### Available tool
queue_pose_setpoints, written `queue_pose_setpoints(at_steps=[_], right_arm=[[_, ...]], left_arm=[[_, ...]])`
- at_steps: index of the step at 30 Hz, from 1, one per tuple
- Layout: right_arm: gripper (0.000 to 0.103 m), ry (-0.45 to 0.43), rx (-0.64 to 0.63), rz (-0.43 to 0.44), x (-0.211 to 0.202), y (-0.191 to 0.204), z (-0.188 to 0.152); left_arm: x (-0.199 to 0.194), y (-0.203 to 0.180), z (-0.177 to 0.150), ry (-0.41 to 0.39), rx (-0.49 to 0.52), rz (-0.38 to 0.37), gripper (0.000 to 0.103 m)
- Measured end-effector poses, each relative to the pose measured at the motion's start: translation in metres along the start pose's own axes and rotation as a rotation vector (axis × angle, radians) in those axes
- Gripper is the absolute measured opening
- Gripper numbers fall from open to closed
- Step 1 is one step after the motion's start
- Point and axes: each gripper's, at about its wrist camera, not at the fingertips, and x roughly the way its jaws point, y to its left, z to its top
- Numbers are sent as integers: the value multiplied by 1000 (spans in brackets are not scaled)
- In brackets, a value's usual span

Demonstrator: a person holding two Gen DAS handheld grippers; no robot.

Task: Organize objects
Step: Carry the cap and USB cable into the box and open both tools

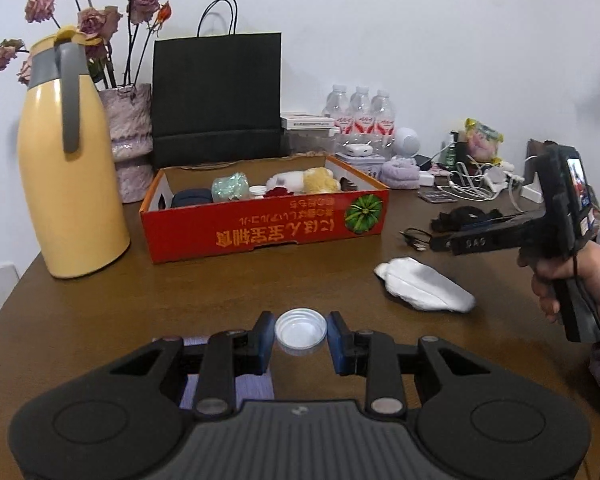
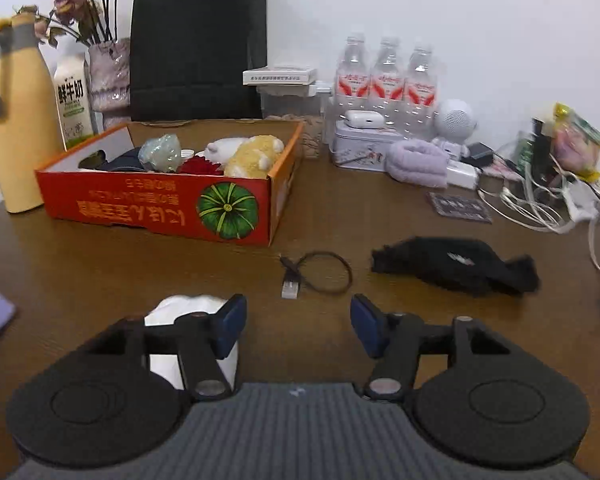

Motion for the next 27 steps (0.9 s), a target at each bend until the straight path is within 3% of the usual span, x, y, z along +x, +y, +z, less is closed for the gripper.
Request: queue_pose_setpoints(at_steps=[4,8,10,12,14,17,23,27], right_arm=[[49,20,-78,-12,40,7,11],[40,46,-77,12,64,7,14],[18,50,-32,48,66,4,13],[14,71,22,68,59,-1,13],[14,66,16,36,44,2,9],[14,-10,29,39,-6,11,-4],[14,-103,121,164,-121,49,-60],[15,-67,144,250,-160,77,-97]], left_arm=[[33,4,17,12,-18,-7,27],[54,7,27,25,-34,-7,27],[56,8,26,31,-45,-12,27],[55,8,24,38,-57,-12,27],[47,7,22,32,-62,-6,27],[23,2,17,-1,-64,-9,27],[-25,-19,-18,33,-39,-47,27],[-44,-33,-36,78,-13,-67,27]])
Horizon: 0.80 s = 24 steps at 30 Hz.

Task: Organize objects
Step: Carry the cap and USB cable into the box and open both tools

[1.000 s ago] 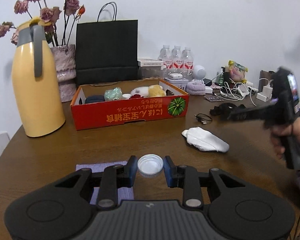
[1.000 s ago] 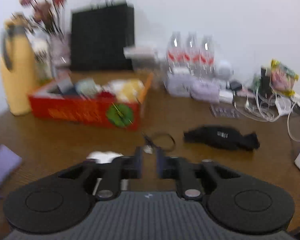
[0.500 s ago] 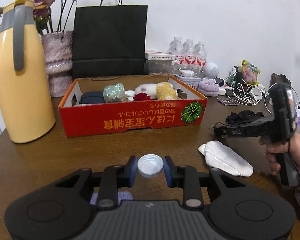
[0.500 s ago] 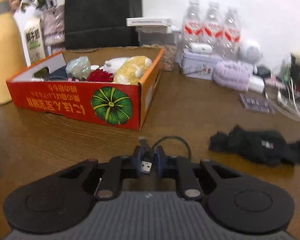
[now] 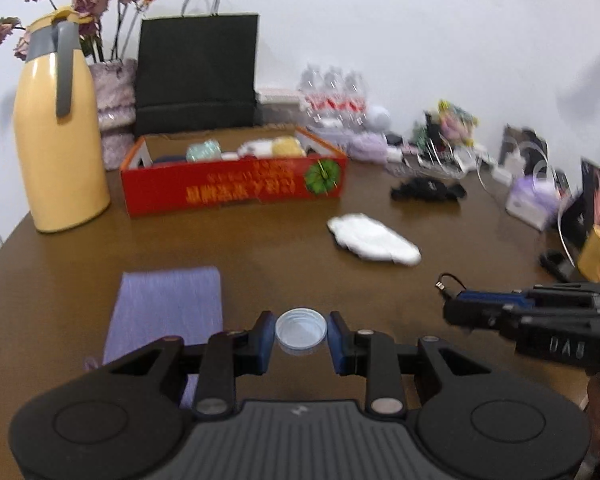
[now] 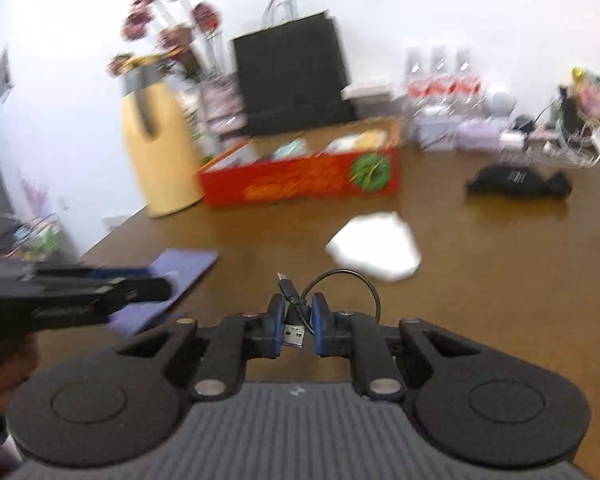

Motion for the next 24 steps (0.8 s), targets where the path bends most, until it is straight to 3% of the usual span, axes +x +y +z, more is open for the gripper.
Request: queue_pose_setpoints(at_steps=[5,11,15,17,21,24], right_arm=[[15,5,0,9,-10,16,-17],[15,-50,-34,-6,-7,7,11],[15,-144,-74,18,11,-8,75],[15,-173,-90,44,32,-16,114],[15,-131,52,145,99,-49,181],[15,-87,96,83,157,-69,209]], left_arm=[[-10,-9,-1,-33,18,21,27],[1,10,36,-87,25,16,27],[37,34,101,-143,4,-33,27],[66,49,137,-125,-80,-45,27],[138,69,192,-111,-179,-34,27],[196,79,216,-42,-213,-73,27]])
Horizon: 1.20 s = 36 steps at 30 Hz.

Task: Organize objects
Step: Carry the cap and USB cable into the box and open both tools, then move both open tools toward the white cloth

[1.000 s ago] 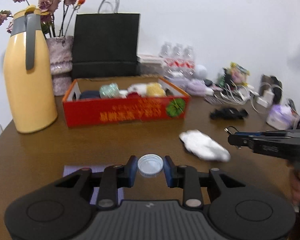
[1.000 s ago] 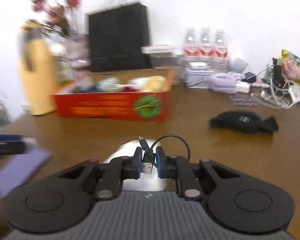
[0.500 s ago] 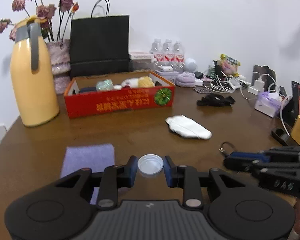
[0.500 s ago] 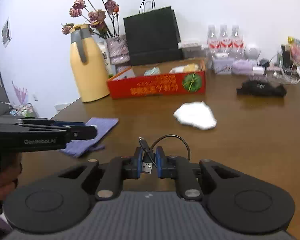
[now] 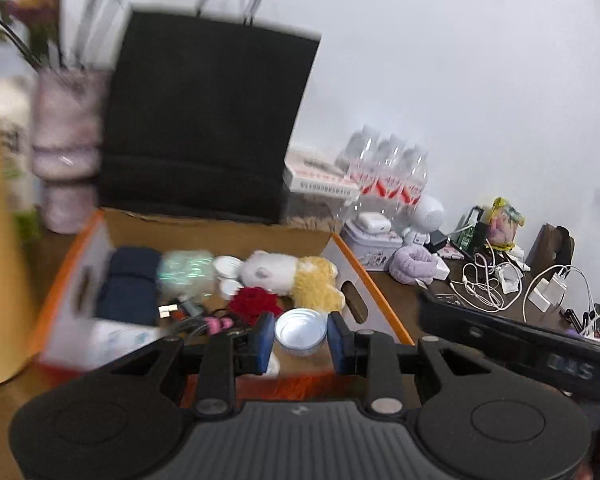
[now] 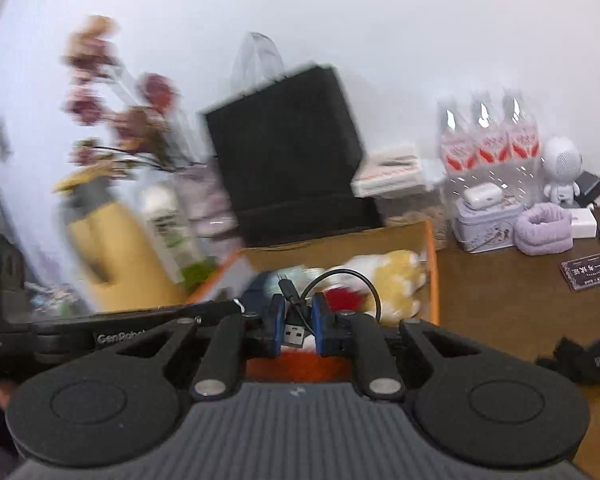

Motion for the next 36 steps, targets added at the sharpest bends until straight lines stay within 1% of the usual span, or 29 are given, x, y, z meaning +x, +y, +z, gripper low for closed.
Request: queue_pose_setpoints(at_steps=[1,3,4,5,6,7,8,11,12,14,16,17,18,19,20,21,23,25,26,28,30,31,33,34,36], right_arm=[[15,11,29,-12,18,-9,5],[15,53,143,-9,53,-33,5],[16,67,169,-16,65,-40,3],[18,73,186,-36,76,-46,-1],[21,72,203,-61,83,-51,-4],[24,71,209,-76,87,-55,-6],[26,82,200,-93,91,-57,-5],[43,53,137,-147,84,-56,-6],[43,47,132,-154,80,-57,-5],[43,39,136,-142,72,-59,1],[46,17,124,-137,59,-54,9],[50,3,97,-137,49,-47,14],[59,-16,70,-130,37,-40,17],[64,-38,41,-123,25,-30,19],[75,-55,12,-111,12,-20,19],[80,-64,-14,-95,1,-11,18],[80,-45,-49,-51,-18,1,11],[81,-21,-39,-33,-38,7,2],[83,-18,-41,-34,-49,10,-6],[88,-12,-69,-60,-74,21,-32],[95,-3,-114,-72,-99,33,-67],[97,9,-131,-80,-110,38,-84],[98,57,-193,-95,-127,49,-121],[98,85,-203,-124,-135,55,-141],[98,130,-209,-140,-151,61,-172]], left_arm=[[14,4,1,14,6,5,27],[41,4,0,50,12,27,27],[49,5,-4,60,7,23,33],[56,8,-8,68,-3,5,47],[61,10,-11,74,-15,-18,54],[64,12,-13,75,-20,-37,58],[65,13,-14,71,-25,-47,58],[60,17,-11,56,-43,-19,58],[54,17,-9,44,-50,-5,58],[38,16,-2,19,-40,-2,59],[14,15,5,-6,-21,15,61],[-1,14,8,-19,-8,27,63],[-19,13,10,-30,12,36,64],[-35,11,12,-42,32,39,67],[-53,9,11,-61,61,42,72],[-71,6,8,-85,100,46,74],[-105,-1,-7,-131,142,75,81],[-133,-6,-34,-134,164,80,82],[-143,-9,-49,-122,172,79,82],[-165,-15,-85,-111,189,81,82],[-187,-22,-123,-108,213,104,82],[-194,-25,-141,-100,221,119,82],[-206,-32,-173,-69,232,143,82],[-210,-34,-186,-44,234,145,82],[-218,-35,-208,5,223,139,81]])
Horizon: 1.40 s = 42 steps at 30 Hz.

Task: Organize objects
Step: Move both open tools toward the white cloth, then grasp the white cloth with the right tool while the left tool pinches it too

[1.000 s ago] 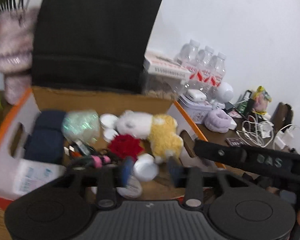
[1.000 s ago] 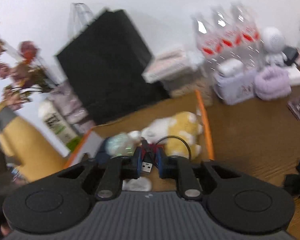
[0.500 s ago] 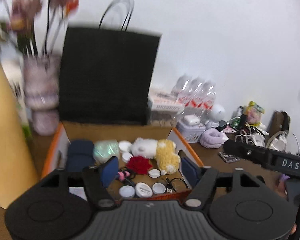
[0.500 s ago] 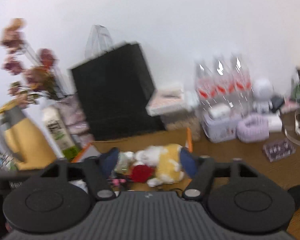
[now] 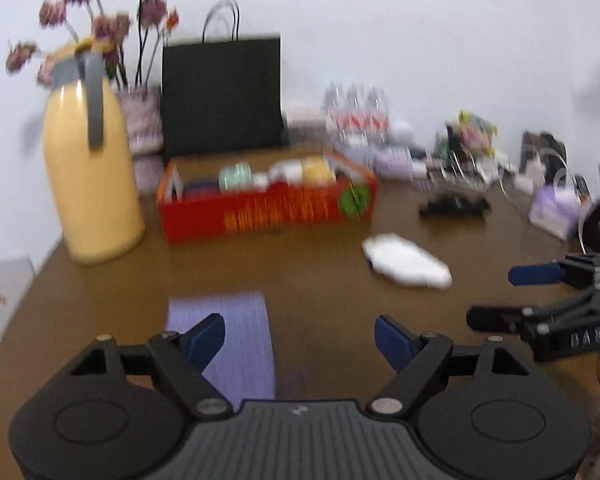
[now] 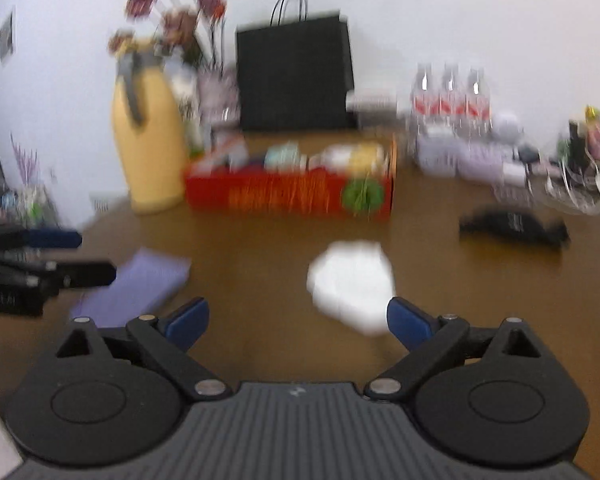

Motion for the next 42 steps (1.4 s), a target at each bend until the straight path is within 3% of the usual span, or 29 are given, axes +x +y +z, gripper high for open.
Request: queue_pose_setpoints(at_steps=[3,8,11,13,15,19,22,23,26,28,31,33,35,38,40,42], right_arm=[[97,70,-22,2,-23,10,-32],[97,6,-33,-33,-46,4,-38],[90,-24,-89,-83,-18,3,-23],[80,-11,-172,-112,18,3,-12],[64,27,-222,-133,55,0,-1],[61,55,-231,-121,102,-6,15],[46,76,-236,-130,122,-13,20],[35,85,-178,-101,126,-20,23],[19,87,-67,-45,121,-34,31],[15,74,-14,-33,111,-36,35],[13,43,97,190,72,-36,40],[13,22,208,394,43,-40,37],[13,31,317,516,30,-52,28],[18,99,376,415,39,-70,10],[20,131,380,220,47,-79,-1],[34,86,273,40,37,-70,-5]], left_arm=[[-14,1,-17,28,-13,-4,81],[-8,6,-15,21,-46,15,82],[5,7,-8,16,-60,26,81],[14,7,-3,10,-59,26,81],[20,8,1,3,-68,32,81],[31,14,5,9,-84,38,81],[37,17,5,19,-98,45,81],[38,18,6,21,-103,48,81],[39,18,5,24,-108,51,81],[36,17,5,19,-103,49,81],[29,17,4,13,-100,46,81],[27,17,3,6,-101,31,81],[26,14,3,5,-98,3,81],[36,3,3,28,-79,-34,79],[43,-5,3,41,-56,-51,75],[47,-11,4,45,-46,-72,75]])
